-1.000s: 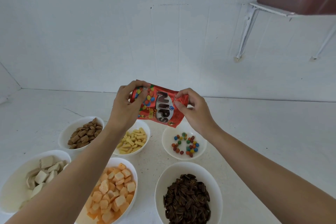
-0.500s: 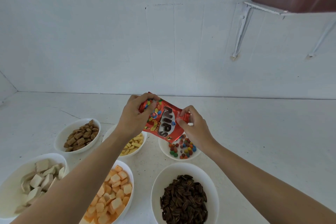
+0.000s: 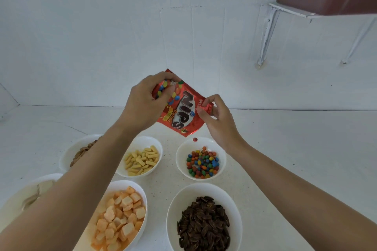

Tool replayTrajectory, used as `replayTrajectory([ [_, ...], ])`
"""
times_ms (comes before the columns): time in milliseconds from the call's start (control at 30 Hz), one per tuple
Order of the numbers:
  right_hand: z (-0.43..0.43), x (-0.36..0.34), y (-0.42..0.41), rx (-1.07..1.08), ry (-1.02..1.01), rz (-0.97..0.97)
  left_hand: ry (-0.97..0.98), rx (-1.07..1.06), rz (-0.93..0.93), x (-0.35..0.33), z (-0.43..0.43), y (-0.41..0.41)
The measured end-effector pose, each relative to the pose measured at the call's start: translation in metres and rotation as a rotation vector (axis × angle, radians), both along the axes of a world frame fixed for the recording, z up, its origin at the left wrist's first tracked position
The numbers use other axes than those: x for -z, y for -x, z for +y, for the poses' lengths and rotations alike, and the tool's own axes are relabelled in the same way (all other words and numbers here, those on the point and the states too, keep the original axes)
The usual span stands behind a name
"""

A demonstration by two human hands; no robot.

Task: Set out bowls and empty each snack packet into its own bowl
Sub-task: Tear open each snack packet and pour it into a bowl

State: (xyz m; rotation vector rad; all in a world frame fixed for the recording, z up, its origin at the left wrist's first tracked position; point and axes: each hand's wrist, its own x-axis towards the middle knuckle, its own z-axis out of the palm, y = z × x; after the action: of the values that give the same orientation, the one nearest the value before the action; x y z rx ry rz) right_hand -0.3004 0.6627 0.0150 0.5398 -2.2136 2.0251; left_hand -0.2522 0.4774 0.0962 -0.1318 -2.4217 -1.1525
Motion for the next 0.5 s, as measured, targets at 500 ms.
replayTrajectory([
  [500,0.014,0.058,-0.012,-0.029,-0.343,-0.251,0.091,0.106,-0.217,0.043,0.026,-0.004],
])
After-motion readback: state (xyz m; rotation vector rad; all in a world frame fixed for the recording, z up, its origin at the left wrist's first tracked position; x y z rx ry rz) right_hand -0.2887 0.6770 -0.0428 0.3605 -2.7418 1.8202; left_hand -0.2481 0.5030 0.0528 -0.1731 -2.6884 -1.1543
